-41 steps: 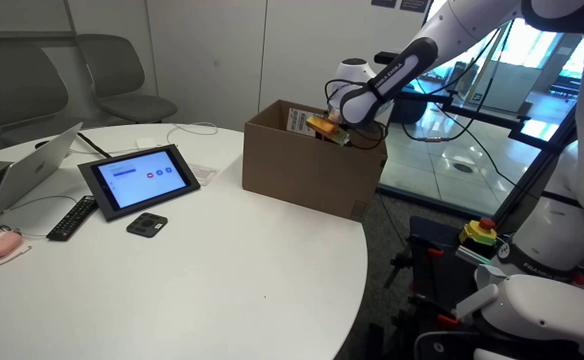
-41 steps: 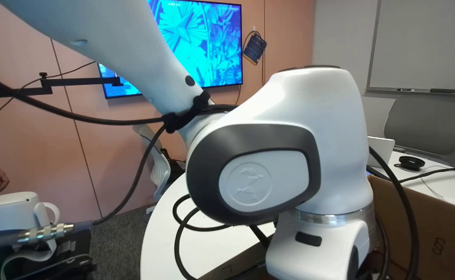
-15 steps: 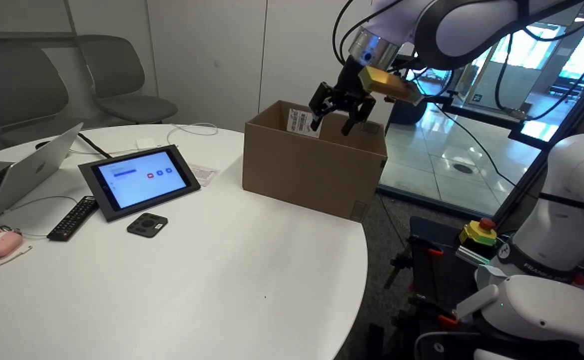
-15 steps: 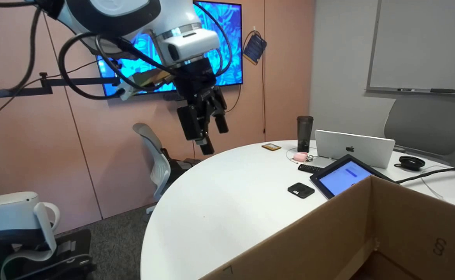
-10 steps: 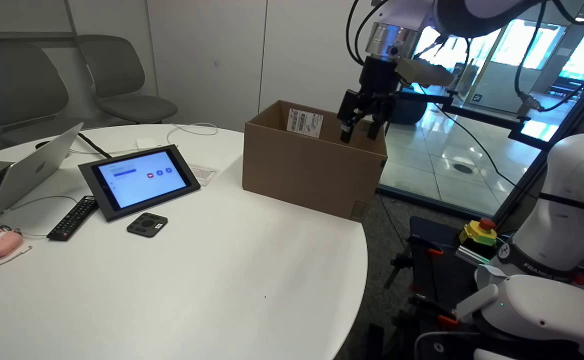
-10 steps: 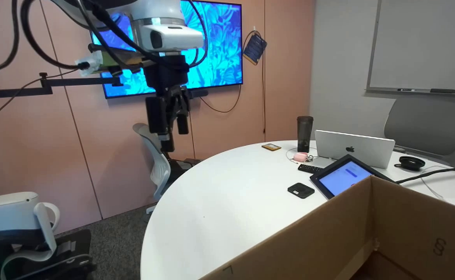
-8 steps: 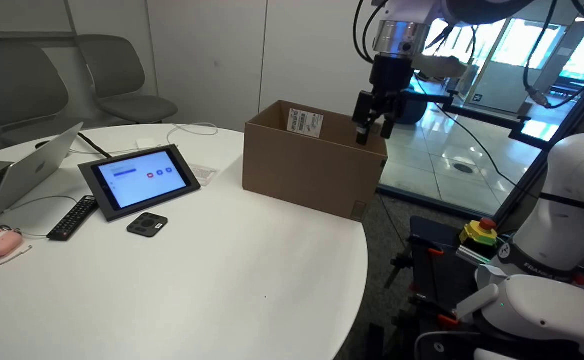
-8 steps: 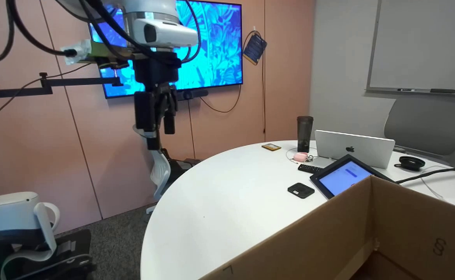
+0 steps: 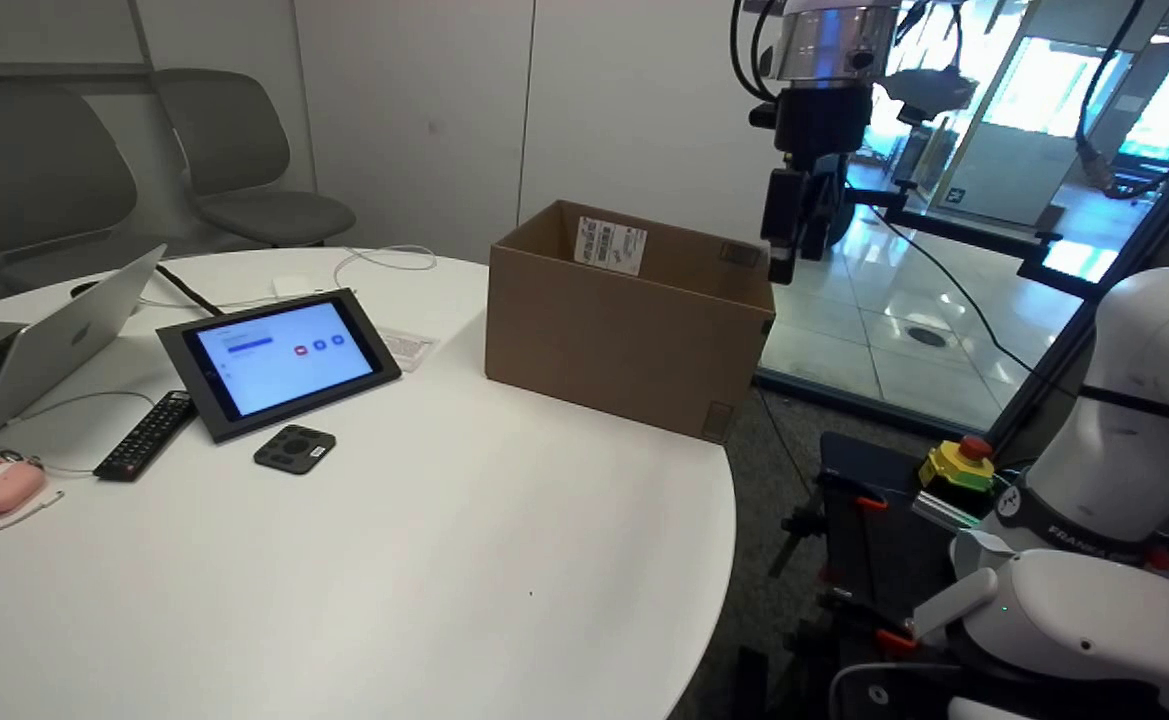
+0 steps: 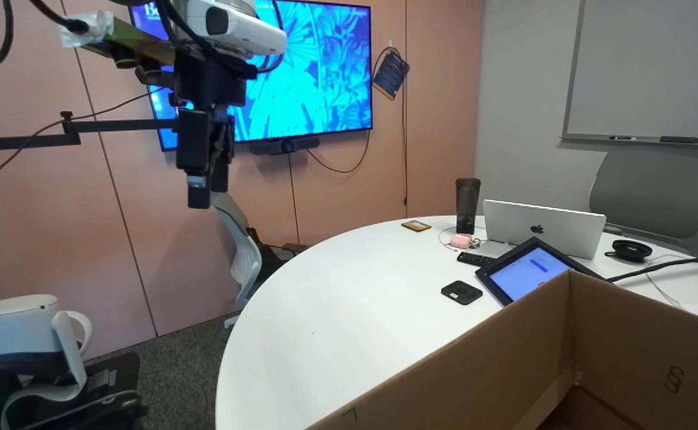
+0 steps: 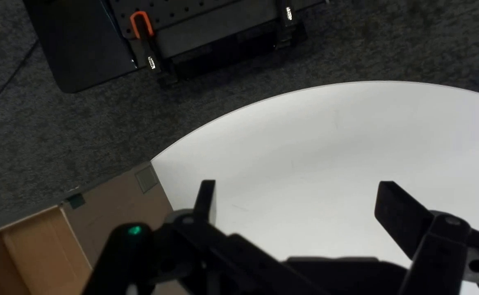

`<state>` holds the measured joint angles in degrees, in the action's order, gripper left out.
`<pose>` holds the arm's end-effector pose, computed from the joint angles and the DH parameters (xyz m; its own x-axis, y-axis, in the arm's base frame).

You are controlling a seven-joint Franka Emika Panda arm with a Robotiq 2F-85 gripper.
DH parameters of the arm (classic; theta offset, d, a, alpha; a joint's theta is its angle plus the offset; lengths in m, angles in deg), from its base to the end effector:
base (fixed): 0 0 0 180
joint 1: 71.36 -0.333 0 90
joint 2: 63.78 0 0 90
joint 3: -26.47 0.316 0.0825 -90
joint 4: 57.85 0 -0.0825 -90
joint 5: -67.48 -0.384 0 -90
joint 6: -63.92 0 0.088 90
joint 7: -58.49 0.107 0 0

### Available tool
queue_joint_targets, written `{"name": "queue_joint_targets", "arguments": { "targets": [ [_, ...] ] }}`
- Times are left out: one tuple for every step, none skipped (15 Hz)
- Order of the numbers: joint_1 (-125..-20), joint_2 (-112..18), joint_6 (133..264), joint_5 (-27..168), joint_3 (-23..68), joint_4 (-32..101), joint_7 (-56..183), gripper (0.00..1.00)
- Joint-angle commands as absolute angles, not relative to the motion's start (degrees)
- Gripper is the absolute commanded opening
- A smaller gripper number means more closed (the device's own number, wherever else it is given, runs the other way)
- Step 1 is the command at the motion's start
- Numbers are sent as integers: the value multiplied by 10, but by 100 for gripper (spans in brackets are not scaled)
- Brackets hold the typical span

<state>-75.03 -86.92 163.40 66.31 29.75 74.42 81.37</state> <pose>0.4070 0.0531 0.4876 0.9455 -0.2872 -0.1537 -0.2798 -0.9576 0.0683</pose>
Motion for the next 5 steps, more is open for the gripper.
{"name": "queue_joint_targets", "arguments": {
  "targets": [
    [-737,-871,1631,659,311,743,805,100],
    [-737,-872,1630,659,312,743,801,100],
    [-738,-873,1629,659,312,743,799,100],
    [-738,-873,1629,659,312,743,798,100],
    [-738,-873,1629,659,312,743,797,100]
  ]
}}
